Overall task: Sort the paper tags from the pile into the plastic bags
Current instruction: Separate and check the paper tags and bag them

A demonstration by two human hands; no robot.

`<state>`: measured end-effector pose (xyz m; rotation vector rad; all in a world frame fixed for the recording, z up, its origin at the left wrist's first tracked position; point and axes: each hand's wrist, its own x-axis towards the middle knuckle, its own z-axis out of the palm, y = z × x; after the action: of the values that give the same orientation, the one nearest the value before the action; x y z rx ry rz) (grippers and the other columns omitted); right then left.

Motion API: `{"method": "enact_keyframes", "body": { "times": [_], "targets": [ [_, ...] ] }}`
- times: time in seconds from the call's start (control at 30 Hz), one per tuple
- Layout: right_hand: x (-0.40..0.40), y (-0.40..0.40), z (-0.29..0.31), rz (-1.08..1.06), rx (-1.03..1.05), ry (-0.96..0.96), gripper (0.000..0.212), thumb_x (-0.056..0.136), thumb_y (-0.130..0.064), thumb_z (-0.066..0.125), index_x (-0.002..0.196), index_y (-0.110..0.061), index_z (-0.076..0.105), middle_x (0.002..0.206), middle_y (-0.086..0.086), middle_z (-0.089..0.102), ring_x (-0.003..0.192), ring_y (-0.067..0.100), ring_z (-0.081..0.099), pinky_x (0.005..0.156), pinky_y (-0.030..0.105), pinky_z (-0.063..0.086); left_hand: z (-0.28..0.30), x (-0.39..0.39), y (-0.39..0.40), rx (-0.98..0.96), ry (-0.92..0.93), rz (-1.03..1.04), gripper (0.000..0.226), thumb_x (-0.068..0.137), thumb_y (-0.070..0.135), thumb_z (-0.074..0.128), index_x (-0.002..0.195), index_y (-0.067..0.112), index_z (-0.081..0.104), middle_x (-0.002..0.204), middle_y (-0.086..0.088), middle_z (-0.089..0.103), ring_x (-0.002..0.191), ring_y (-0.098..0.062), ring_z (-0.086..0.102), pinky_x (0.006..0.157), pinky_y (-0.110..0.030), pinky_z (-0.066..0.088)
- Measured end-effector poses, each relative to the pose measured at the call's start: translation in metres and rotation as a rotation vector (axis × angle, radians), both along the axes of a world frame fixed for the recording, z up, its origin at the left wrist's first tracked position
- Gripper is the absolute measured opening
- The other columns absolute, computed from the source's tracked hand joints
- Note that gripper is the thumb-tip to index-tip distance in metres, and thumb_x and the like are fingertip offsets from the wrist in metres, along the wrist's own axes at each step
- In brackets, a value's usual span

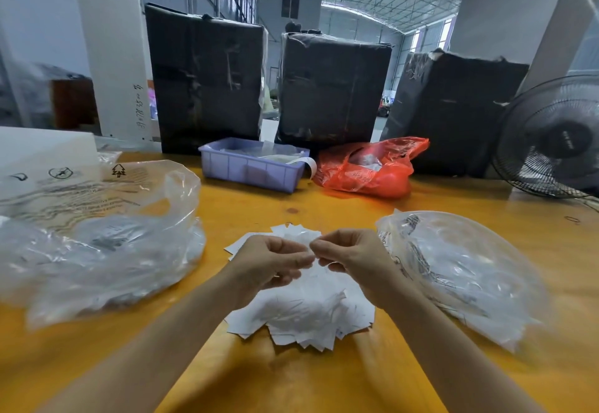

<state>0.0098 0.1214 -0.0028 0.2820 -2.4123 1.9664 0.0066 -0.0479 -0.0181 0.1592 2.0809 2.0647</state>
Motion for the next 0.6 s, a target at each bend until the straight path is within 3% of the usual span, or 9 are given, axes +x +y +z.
{"method": "enact_keyframes", "body": {
  "times": [0.07, 0.17, 0.33, 0.4, 0.5, 0.6],
  "targets": [
    [-0.001, 0.0, -0.001, -0.052, -0.065, 0.008, 0.008, 0.082, -0.012, 0.071, 0.075, -0.008, 0.069, 0.06, 0.0, 0.067, 0.056, 0.009, 0.061, 0.055, 0.017, 0.049, -0.001, 0.0, -0.001, -0.024, -0.028, -0.016, 0.013, 0.071, 0.017, 0.079, 0.082, 0.011, 0.074, 0.073, -0.003, 0.073, 0.057, -0.006, 0.063, 0.054, -0.016, 0.05],
    [-0.002, -0.001, 0.0, -0.092, -0.143, -0.057, 0.01, 0.086, -0.009, 0.066, 0.076, -0.006, 0.065, 0.063, 0.003, 0.069, 0.056, 0.011, 0.062, 0.055, 0.018, 0.05, -0.002, -0.003, 0.0, 0.069, -0.012, 0.129, 0.006, 0.078, 0.015, 0.074, 0.082, 0.01, 0.072, 0.073, -0.001, 0.074, 0.06, -0.008, 0.065, 0.053, -0.015, 0.05],
    [0.003, -0.009, -0.003, 0.108, 0.075, -0.097, 0.009, 0.088, -0.009, 0.063, 0.079, -0.007, 0.066, 0.073, 0.007, 0.072, 0.062, 0.012, 0.066, 0.058, 0.019, 0.051, 0.002, -0.009, -0.002, 0.394, 0.003, 0.325, 0.009, 0.087, 0.013, 0.064, 0.082, 0.006, 0.065, 0.072, -0.002, 0.074, 0.065, -0.011, 0.07, 0.054, -0.015, 0.053],
    [0.003, -0.013, -0.007, 0.066, 0.209, 0.037, 0.005, 0.088, -0.01, 0.063, 0.086, -0.007, 0.065, 0.079, 0.007, 0.072, 0.067, 0.014, 0.067, 0.061, 0.021, 0.052, 0.004, -0.011, -0.005, 0.442, 0.027, 0.371, 0.009, 0.088, 0.011, 0.062, 0.083, 0.004, 0.064, 0.07, -0.003, 0.074, 0.063, -0.011, 0.07, 0.054, -0.016, 0.054],
    [-0.001, -0.016, -0.017, -0.077, 0.573, 0.368, 0.011, 0.088, -0.011, 0.063, 0.096, -0.006, 0.068, 0.088, 0.008, 0.071, 0.08, 0.02, 0.065, 0.076, 0.031, 0.053, 0.006, -0.014, -0.013, 0.419, 0.087, 0.447, 0.007, 0.086, 0.006, 0.064, 0.08, 0.005, 0.062, 0.064, -0.001, 0.072, 0.057, -0.009, 0.068, 0.054, -0.016, 0.054],
    [0.004, -0.027, -0.031, -0.013, 0.699, 0.481, 0.022, 0.089, -0.026, 0.062, 0.101, -0.009, 0.068, 0.096, 0.005, 0.069, 0.088, 0.017, 0.061, 0.079, 0.028, 0.048, 0.005, -0.017, -0.018, 0.292, 0.152, 0.534, 0.007, 0.083, 0.006, 0.069, 0.079, 0.007, 0.063, 0.063, 0.0, 0.071, 0.057, -0.01, 0.065, 0.056, -0.016, 0.051]
  ]
}}
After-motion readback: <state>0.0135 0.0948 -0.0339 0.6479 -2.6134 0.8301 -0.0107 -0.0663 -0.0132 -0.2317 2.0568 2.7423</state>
